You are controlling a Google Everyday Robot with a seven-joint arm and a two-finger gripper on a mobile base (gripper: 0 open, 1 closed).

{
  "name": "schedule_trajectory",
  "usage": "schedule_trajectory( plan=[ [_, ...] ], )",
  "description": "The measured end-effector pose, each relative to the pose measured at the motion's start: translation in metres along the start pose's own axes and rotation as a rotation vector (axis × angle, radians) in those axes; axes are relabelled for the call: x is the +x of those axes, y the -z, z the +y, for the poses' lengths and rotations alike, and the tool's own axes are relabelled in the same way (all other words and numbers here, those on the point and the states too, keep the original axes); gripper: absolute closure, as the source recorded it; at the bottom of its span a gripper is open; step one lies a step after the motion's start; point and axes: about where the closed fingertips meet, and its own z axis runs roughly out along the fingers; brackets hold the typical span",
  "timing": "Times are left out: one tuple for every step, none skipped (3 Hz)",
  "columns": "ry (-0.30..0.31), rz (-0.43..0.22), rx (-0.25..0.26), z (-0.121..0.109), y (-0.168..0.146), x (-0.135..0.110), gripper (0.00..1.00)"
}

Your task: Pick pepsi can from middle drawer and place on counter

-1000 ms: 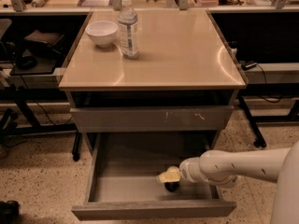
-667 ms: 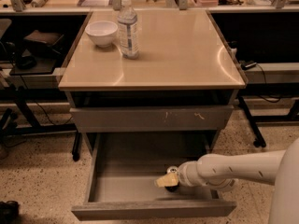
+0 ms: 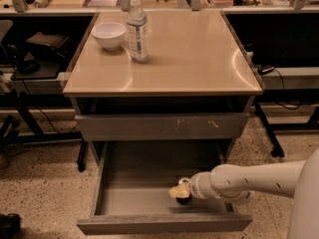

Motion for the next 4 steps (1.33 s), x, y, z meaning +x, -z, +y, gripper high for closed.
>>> schedule_trajectory(
  plan=[
    [0.0,0.0,0.0,0.0,0.0,0.0,0.42],
    [0.0,0.0,0.0,0.0,0.0,0.0,0.66],
    [0.046,-0.038,0.038,0.014,0.024,-0.012,0.89],
    [0.105,-0.121,0.084,0.066,0.059,-0.041,1.0]
  ],
)
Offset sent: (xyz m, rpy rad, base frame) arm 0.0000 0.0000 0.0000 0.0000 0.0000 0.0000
